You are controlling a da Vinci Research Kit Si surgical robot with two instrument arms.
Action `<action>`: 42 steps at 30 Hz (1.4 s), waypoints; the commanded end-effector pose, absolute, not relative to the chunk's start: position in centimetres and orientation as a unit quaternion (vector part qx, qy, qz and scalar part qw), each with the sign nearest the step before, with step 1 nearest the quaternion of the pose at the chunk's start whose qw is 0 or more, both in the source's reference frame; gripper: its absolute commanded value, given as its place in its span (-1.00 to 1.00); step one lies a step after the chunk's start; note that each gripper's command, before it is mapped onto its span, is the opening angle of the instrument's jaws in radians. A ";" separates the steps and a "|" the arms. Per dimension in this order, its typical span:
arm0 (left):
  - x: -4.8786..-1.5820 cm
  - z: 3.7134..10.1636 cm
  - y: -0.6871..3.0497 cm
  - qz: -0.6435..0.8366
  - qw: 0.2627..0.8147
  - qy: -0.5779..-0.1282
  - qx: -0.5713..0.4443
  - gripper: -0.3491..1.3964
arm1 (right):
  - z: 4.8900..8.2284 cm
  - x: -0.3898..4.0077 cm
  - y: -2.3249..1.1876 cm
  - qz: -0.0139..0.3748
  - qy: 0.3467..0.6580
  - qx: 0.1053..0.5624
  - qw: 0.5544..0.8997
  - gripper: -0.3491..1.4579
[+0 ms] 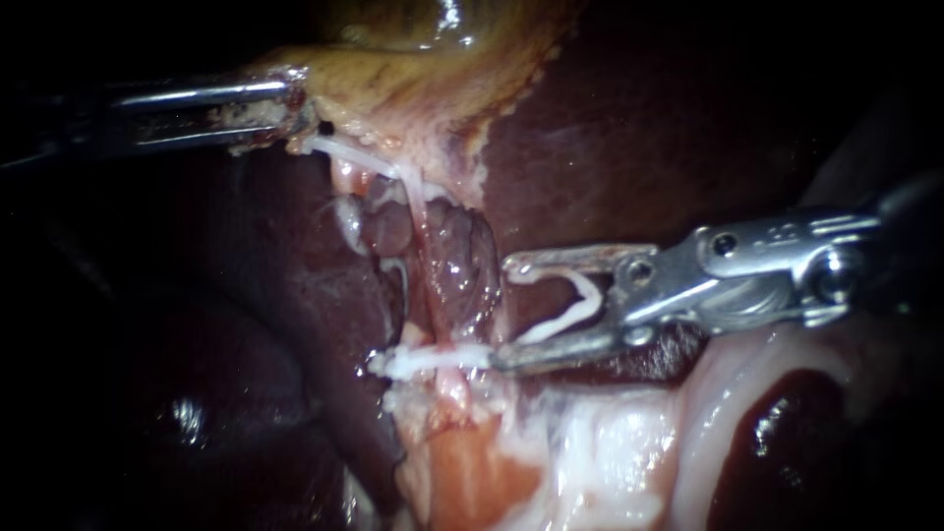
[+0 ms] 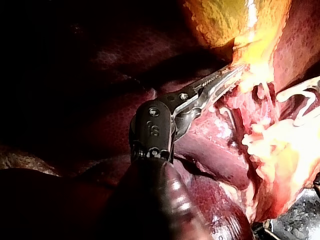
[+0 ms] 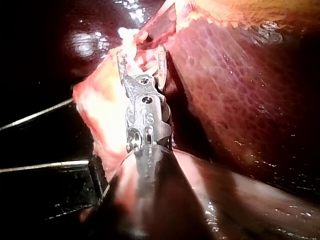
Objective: Clipping second clip right tube
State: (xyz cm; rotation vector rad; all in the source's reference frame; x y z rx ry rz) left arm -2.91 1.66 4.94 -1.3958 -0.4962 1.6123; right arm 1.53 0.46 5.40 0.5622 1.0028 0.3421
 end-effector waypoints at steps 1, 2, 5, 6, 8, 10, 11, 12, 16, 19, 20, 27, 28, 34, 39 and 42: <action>-2.91 4.94 1.66 0.655 0.458 -0.201 -0.567 -1.00 | 5.43 1.57 0.44 0.166 0.471 0.270 0.823 -0.07; -2.91 4.94 1.66 0.655 0.458 -0.201 -0.567 -1.00 | 5.47 1.62 0.43 0.173 0.473 0.275 0.819 -0.07; -2.91 4.94 1.65 0.655 0.458 -0.201 -0.567 -1.00 | 5.53 1.73 0.40 0.190 0.474 0.291 0.809 -0.07; -2.91 4.94 1.65 0.655 0.458 -0.201 -0.567 -1.00 | 5.55 1.75 0.40 0.194 0.476 0.294 0.805 -0.07; -2.91 4.94 1.65 0.655 0.458 -0.201 -0.567 -1.00 | 5.58 1.82 0.38 0.202 0.478 0.301 0.800 -0.07; -2.92 4.94 1.65 0.655 0.458 -0.201 -0.567 -1.00 | 5.60 1.87 0.37 0.204 0.477 0.305 0.798 -0.07; -2.92 4.95 1.65 0.655 0.458 -0.201 -0.567 -1.00 | 5.62 1.91 0.35 0.204 0.477 0.309 0.797 -0.08; -2.92 4.95 1.65 0.655 0.458 -0.201 -0.567 -1.00 | 5.63 1.94 0.34 0.205 0.477 0.312 0.796 -0.08; -2.92 4.95 1.65 0.655 0.458 -0.201 -0.567 -1.00 | 5.67 2.02 0.31 0.217 0.484 0.327 0.783 -0.08; -2.92 4.95 1.65 0.655 0.458 -0.201 -0.567 -1.00 | 5.66 2.05 0.30 0.224 0.491 0.338 0.771 -0.08; -2.93 4.95 1.65 0.655 0.458 -0.201 -0.567 -1.00 | 5.65 2.05 0.29 0.225 0.495 0.342 0.766 -0.08; -2.94 4.96 1.64 0.655 0.459 -0.199 -0.566 -1.00 | 5.50 2.10 0.22 0.223 0.514 0.374 0.739 -0.08; -2.94 4.96 1.64 0.655 0.459 -0.199 -0.566 -1.00 | 5.47 2.11 0.21 0.223 0.517 0.378 0.735 -0.08; -2.94 4.96 1.64 0.655 0.459 -0.199 -0.566 -1.00 | 5.23 2.16 0.16 0.224 0.534 0.411 0.704 -0.09; -2.94 4.96 1.64 0.655 0.459 -0.199 -0.566 -1.00 | 5.10 2.17 0.14 0.213 0.536 0.424 0.698 -0.11; -2.94 4.96 1.64 0.655 0.459 -0.199 -0.566 -1.00 | 5.08 2.17 0.17 0.204 0.536 0.432 0.696 -0.14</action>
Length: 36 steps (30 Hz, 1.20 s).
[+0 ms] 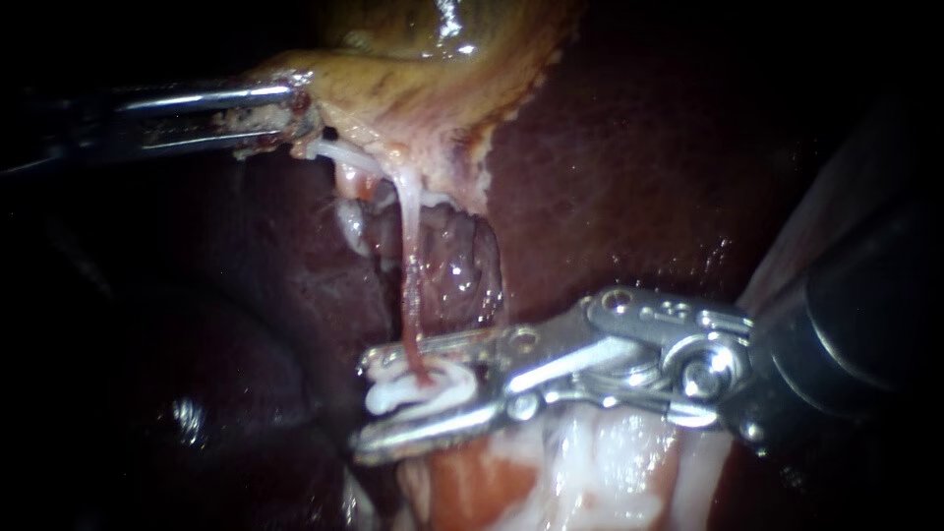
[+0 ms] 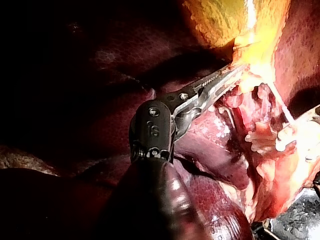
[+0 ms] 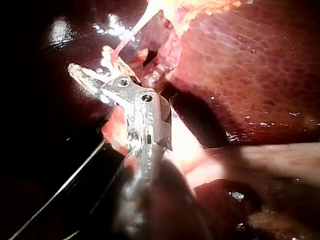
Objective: Clipping second clip right tube
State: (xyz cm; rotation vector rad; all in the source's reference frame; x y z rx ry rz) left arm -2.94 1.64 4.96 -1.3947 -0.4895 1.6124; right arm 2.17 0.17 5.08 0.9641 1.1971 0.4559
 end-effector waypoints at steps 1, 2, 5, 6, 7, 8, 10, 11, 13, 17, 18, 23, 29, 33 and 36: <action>-2.94 4.96 1.64 0.655 0.459 -0.199 -0.566 -1.00 | 5.07 2.17 0.19 0.203 0.536 0.432 0.696 -0.16; -2.94 4.96 1.64 0.655 0.459 -0.199 -0.566 -1.00 | 5.07 2.16 0.19 0.204 0.537 0.432 0.696 -0.17; -2.94 4.96 1.64 0.655 0.459 -0.199 -0.566 -1.00 | 5.08 2.14 0.21 0.204 0.537 0.431 0.696 -0.34; -2.94 4.96 1.64 0.655 0.459 -0.199 -0.566 -1.00 | 5.08 2.13 0.21 0.204 0.537 0.432 0.696 -0.45; -2.94 4.96 1.64 0.655 0.459 -0.199 -0.566 -1.00 | 5.08 2.12 0.21 0.203 0.537 0.432 0.696 -0.60; -2.94 4.96 1.64 0.655 0.459 -0.199 -0.566 -1.00 | 5.09 2.11 0.21 0.205 0.535 0.433 0.695 -0.65; -2.94 4.96 1.64 0.655 0.459 -0.199 -0.566 -1.00 | 5.09 2.11 0.21 0.207 0.534 0.435 0.695 -0.67; -2.94 4.96 1.64 0.655 0.459 -0.199 -0.566 -1.00 | 5.10 2.11 0.21 0.209 0.533 0.436 0.694 -0.70; -2.94 4.96 1.64 0.655 0.459 -0.199 -0.566 -1.00 | 5.10 2.10 0.22 0.213 0.530 0.440 0.693 -0.81; -2.94 4.96 1.64 0.655 0.459 -0.199 -0.566 -1.00 | 5.10 2.08 0.22 0.215 0.530 0.442 0.691 -1.00; -2.94 4.96 1.64 0.655 0.459 -0.199 -0.566 -1.00 | 5.10 2.07 0.22 0.215 0.529 0.442 0.692 -1.00; -2.94 4.96 1.64 0.655 0.459 -0.199 -0.566 -1.00 | 5.11 2.04 0.25 0.218 0.516 0.443 0.700 -1.00; -2.94 4.96 1.64 0.655 0.459 -0.199 -0.566 -1.00 | 5.12 2.04 0.25 0.220 0.514 0.445 0.700 -1.00; -2.94 4.96 1.64 0.655 0.459 -0.199 -0.566 -1.00 | 5.13 2.04 0.26 0.220 0.514 0.445 0.700 -1.00; -2.94 4.96 1.64 0.655 0.459 -0.199 -0.566 -1.00 | 5.14 2.03 0.27 0.220 0.514 0.445 0.700 -1.00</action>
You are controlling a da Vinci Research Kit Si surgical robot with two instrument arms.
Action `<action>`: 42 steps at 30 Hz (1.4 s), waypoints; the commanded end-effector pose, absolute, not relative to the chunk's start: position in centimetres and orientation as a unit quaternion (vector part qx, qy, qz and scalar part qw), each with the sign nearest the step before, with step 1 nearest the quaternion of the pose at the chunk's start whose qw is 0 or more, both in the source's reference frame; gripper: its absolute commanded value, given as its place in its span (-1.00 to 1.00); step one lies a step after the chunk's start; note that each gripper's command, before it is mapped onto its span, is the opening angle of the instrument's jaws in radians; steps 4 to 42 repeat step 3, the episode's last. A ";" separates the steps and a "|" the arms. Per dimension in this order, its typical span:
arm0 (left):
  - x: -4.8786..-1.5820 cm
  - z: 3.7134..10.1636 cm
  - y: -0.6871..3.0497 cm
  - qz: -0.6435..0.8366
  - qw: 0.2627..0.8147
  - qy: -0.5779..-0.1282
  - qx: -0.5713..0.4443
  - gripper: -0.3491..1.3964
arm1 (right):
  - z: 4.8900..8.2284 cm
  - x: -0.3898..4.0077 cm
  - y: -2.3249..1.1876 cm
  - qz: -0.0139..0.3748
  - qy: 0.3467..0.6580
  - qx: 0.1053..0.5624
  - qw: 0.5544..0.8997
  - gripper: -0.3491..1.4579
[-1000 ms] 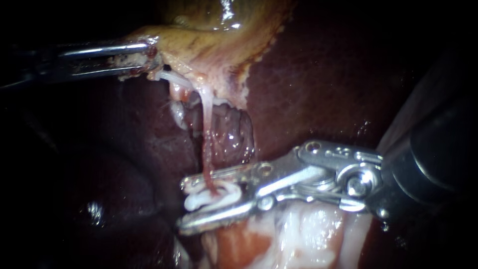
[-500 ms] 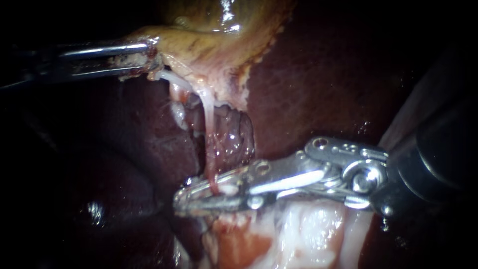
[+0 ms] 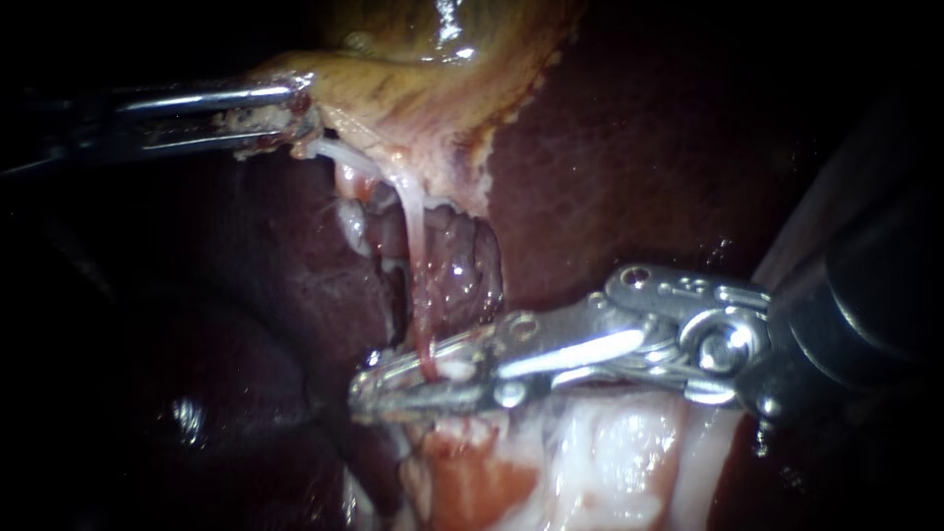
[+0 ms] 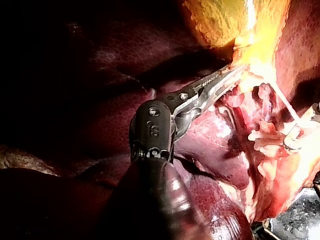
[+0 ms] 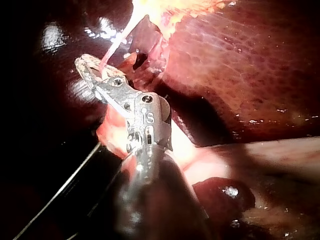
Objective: Clipping second clip right tube
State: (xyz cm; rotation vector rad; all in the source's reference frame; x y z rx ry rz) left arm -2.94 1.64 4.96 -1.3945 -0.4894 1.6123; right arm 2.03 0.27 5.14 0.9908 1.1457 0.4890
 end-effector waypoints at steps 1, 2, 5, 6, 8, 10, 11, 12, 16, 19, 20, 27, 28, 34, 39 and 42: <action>-2.94 4.96 1.64 0.655 0.459 -0.199 -0.566 -1.00 | 5.15 2.03 0.27 0.219 0.514 0.445 0.700 -1.00; -2.94 4.96 1.64 0.655 0.459 -0.199 -0.566 -1.00 | 5.15 2.03 0.27 0.219 0.514 0.445 0.700 -1.00; -2.94 4.96 1.64 0.655 0.459 -0.199 -0.566 -1.00 | 5.16 2.02 0.27 0.219 0.514 0.445 0.700 -1.00; -2.94 4.96 1.64 0.655 0.459 -0.199 -0.566 -1.00 | 5.16 2.02 0.27 0.219 0.514 0.445 0.700 -1.00; -2.94 4.96 1.64 0.655 0.459 -0.199 -0.566 -1.00 | 5.16 2.02 0.27 0.219 0.514 0.445 0.700 -1.00; -2.94 4.96 1.64 0.655 0.459 -0.199 -0.566 -1.00 | 5.16 2.02 0.27 0.219 0.514 0.445 0.700 -1.00; -2.94 4.96 1.64 0.655 0.459 -0.199 -0.566 -1.00 | 5.16 2.02 0.27 0.219 0.514 0.445 0.700 -1.00; -2.94 4.96 1.64 0.655 0.459 -0.199 -0.566 -1.00 | 5.16 2.02 0.27 0.219 0.514 0.445 0.700 -1.00; -2.94 4.96 1.64 0.655 0.459 -0.199 -0.566 -1.00 | 5.16 2.02 0.27 0.219 0.514 0.445 0.700 -1.00; -2.94 4.96 1.64 0.655 0.459 -0.199 -0.566 -1.00 | 5.16 2.02 0.27 0.219 0.514 0.445 0.700 -1.00; -2.94 4.96 1.64 0.655 0.459 -0.199 -0.566 -1.00 | 5.16 2.02 0.27 0.219 0.514 0.445 0.700 -1.00; -2.94 4.96 1.64 0.655 0.459 -0.199 -0.566 -1.00 | 5.16 2.02 0.27 0.219 0.514 0.445 0.700 -1.00; -2.94 4.96 1.64 0.655 0.459 -0.199 -0.566 -1.00 | 5.16 2.02 0.27 0.219 0.514 0.445 0.700 -1.00; -2.94 4.96 1.64 0.655 0.459 -0.199 -0.566 -1.00 | 5.16 2.02 0.27 0.219 0.514 0.445 0.700 -1.00; -2.94 4.96 1.64 0.655 0.459 -0.199 -0.566 -1.00 | 5.16 2.02 0.27 0.219 0.514 0.445 0.700 -1.00; -2.94 4.96 1.64 0.655 0.459 -0.199 -0.566 -1.00 | 5.16 2.02 0.27 0.219 0.514 0.445 0.700 -1.00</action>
